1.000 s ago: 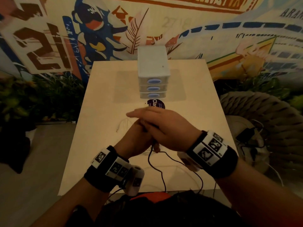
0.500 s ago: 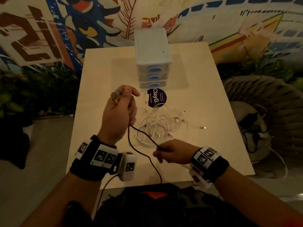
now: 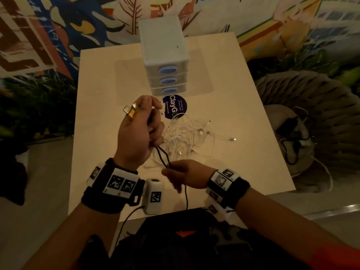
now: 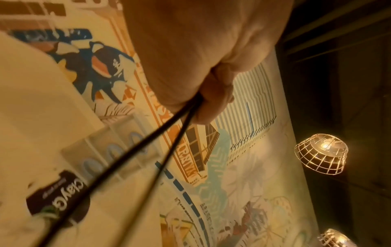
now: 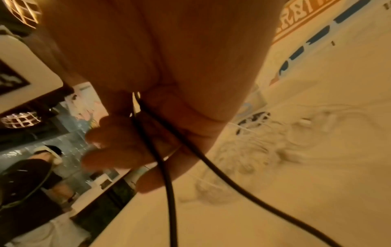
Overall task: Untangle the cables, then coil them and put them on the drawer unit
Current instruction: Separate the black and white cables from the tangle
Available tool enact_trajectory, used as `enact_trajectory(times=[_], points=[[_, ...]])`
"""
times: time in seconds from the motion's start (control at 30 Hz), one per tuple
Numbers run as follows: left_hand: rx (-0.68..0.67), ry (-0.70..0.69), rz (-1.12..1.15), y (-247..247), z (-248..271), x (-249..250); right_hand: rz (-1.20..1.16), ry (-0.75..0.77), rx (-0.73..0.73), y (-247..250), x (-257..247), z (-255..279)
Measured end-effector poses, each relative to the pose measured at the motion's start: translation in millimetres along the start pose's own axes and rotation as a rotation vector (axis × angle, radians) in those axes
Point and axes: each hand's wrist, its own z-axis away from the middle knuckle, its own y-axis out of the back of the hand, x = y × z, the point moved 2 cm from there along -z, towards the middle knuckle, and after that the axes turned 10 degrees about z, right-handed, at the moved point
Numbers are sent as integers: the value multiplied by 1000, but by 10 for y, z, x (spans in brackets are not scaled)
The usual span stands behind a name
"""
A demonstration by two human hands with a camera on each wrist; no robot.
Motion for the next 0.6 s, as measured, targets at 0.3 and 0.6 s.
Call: enact_trajectory(times=[0.3,0.6], points=[[139,-116,-68,463,25,159,92,-288,197,-34,1430,920],[50,-113,-172,303,49,-3,423,-440,14,-197,1666,1063]])
